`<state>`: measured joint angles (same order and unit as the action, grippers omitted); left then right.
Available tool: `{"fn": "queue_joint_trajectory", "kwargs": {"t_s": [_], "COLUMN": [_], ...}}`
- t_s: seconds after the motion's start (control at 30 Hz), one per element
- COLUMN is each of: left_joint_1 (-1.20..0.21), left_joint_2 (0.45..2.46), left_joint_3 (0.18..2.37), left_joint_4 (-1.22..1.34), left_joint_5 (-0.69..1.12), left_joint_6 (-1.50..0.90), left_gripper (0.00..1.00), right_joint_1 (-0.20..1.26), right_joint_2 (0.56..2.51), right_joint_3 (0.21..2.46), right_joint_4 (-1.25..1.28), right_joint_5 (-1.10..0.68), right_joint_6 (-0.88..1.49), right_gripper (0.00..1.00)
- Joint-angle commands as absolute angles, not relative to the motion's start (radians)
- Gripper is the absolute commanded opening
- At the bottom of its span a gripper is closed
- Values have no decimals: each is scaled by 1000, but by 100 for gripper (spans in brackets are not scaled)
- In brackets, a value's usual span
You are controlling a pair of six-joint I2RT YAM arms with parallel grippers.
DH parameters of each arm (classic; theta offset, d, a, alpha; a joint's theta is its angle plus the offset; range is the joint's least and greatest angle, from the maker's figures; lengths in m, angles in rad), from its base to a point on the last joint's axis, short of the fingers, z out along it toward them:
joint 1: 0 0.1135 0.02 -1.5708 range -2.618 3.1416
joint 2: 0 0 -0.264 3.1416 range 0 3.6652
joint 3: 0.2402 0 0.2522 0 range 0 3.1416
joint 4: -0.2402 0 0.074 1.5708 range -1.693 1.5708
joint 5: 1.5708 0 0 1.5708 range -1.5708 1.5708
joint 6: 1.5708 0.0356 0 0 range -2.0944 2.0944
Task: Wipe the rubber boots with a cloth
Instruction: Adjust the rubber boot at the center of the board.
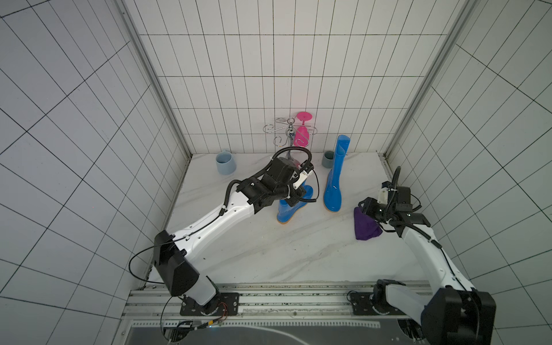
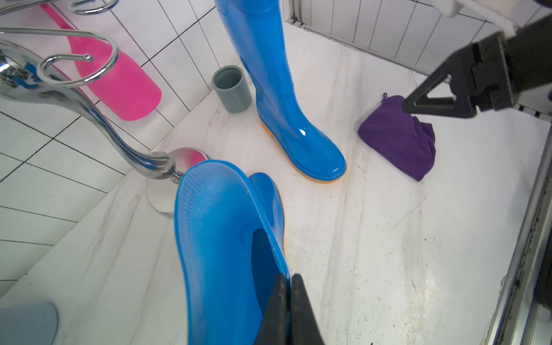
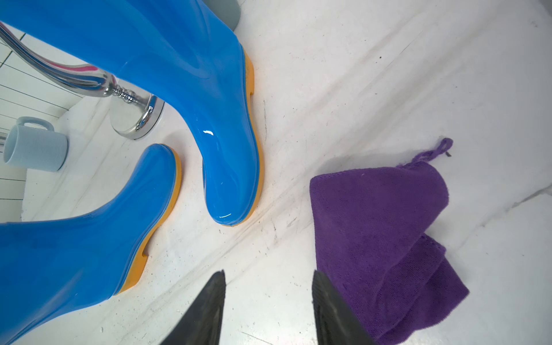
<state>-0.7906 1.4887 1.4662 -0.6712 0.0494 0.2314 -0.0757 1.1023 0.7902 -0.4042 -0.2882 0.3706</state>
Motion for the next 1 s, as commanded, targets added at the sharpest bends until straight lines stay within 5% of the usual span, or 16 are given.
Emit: {"fn": "queue_joint_trajectory", "kwargs": {"t_s": [0.0, 0.4, 0.67, 0.97], "left_joint_1": [-790, -790, -790, -789], "left_joint_2": [1344, 1264, 1195, 1093], "left_joint_3": [1378, 1292, 1264, 1202], "left_joint_4": [-535, -507, -496, -496], "left_joint_5": [64, -24, -48, -52], "left_joint_6": [362, 277, 165, 33], "left_gripper": [0, 5, 40, 41], "right_joint_1": [-63, 113, 178, 206], "right_joint_2": [1098, 1217, 1175, 1118], "right_joint_3": [896, 1084, 1074, 1040], "right_joint_4": [-368, -277, -135, -46], "right_joint_5": [-340, -446, -664, -937], "right_joint_6": [366, 194, 111, 104], "right_gripper": [49, 50, 50, 52]}}
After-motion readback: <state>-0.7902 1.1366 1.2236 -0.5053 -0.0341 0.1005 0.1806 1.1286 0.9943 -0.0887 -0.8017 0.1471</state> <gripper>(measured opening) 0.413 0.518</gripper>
